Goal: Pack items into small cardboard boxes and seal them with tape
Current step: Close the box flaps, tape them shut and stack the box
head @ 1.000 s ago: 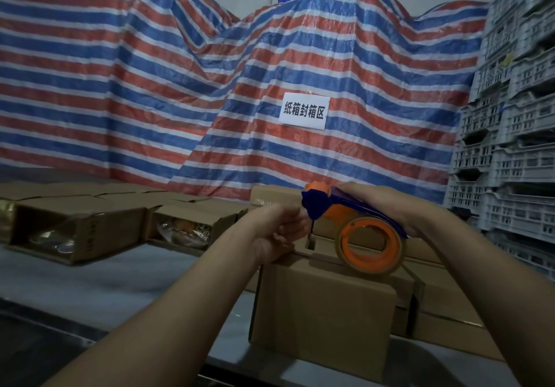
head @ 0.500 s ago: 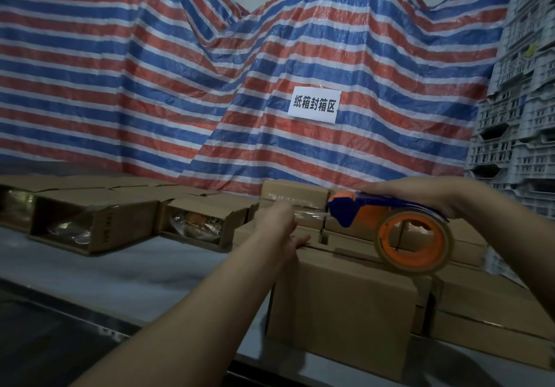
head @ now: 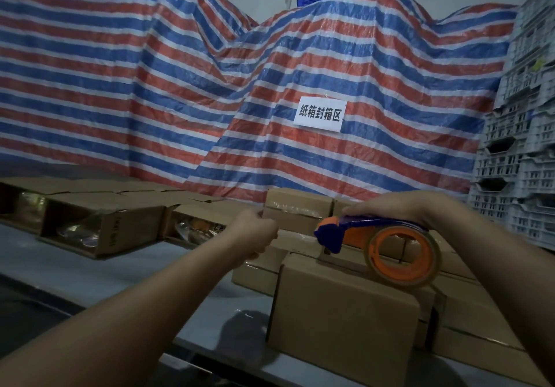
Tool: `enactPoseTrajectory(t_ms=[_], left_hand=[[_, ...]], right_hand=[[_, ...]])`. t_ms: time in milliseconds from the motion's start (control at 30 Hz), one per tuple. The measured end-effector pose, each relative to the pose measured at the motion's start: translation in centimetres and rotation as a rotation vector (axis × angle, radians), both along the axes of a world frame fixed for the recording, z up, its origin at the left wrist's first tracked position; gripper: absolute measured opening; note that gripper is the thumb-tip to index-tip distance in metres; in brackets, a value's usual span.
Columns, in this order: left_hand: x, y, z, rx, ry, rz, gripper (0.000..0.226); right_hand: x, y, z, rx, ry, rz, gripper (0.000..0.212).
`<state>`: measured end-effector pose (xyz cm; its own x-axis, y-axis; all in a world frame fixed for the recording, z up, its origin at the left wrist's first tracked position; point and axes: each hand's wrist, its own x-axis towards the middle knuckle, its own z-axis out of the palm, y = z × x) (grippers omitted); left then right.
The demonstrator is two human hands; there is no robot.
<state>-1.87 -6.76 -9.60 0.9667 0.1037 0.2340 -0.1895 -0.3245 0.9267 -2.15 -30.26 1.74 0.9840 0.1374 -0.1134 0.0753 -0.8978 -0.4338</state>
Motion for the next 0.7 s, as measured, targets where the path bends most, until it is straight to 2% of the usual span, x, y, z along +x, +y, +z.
enactPoseTrajectory(t_ms=[167, 300, 433, 700], left_hand=[[0.2, 0.5, -1.4, 0.045, 0.046, -0.023, 0.013], [0.0, 0.4, -2.3, -0.064, 0.075, -0.082, 0.017], [0.1, 0.4, -2.9, -0.134, 0.060, -0.080, 0.026], [0.6, -1.2, -5.3, -0.168, 0.121, -0.079, 0.026]], right_hand=[[0.4, 1.9, 0.1, -0.161, -0.013, -0.015, 0.039], [0.8, 2.6, 0.0, -0.248, -0.027, 0.001, 0.035], [1.1, 2.9, -0.1, -0.305, -0.018, 0.018, 0.039], [1.1, 2.7, -0.1, -0.257, 0.006, 0.060, 0.033]])
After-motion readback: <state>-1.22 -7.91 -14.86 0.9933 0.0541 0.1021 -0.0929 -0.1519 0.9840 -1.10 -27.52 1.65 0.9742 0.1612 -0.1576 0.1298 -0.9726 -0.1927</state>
